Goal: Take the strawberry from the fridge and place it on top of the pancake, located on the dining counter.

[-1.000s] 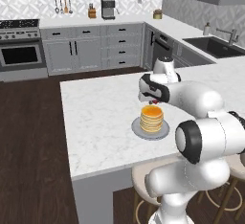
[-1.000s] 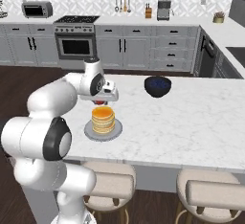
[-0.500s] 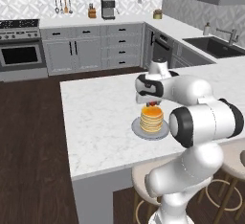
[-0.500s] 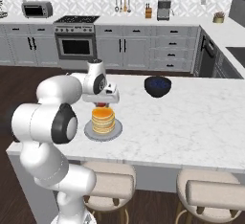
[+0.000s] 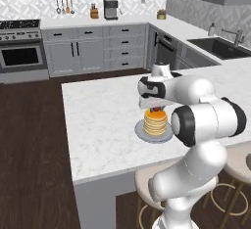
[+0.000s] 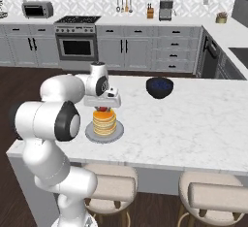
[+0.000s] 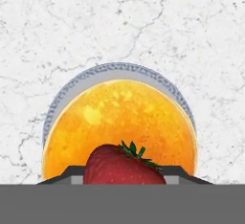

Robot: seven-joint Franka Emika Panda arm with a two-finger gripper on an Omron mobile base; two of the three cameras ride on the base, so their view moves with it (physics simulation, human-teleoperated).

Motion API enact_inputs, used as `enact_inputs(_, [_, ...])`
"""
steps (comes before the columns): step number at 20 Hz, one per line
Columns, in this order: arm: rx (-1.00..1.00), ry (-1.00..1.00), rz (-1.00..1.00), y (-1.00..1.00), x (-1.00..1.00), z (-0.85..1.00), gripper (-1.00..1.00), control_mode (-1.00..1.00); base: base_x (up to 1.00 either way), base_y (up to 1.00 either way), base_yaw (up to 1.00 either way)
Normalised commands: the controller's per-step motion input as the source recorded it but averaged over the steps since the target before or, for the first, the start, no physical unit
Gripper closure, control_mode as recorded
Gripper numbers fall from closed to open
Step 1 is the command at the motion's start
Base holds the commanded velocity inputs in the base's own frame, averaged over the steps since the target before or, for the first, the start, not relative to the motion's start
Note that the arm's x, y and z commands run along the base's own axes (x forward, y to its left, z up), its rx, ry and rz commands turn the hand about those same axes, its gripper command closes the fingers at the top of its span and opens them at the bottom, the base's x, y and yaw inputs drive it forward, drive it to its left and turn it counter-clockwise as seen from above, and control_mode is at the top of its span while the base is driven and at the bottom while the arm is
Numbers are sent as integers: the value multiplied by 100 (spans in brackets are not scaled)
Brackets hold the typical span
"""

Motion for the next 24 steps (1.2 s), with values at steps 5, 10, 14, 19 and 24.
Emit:
enact_inputs(5, [0,0,0,0,3,-11,100,-100,0,0,0])
enact_inputs(10, [0,7,0,2,0,-13,100,-100,0,0,0])
enact_inputs(14, [0,8,0,1,0,-8,100,-100,0,0,0])
enact_inputs(19, [0,5,0,0,0,-2,-100,-100,0,0,0])
enact_inputs(24, [0,0,0,0,-8,0,-100,-100,0,0,0])
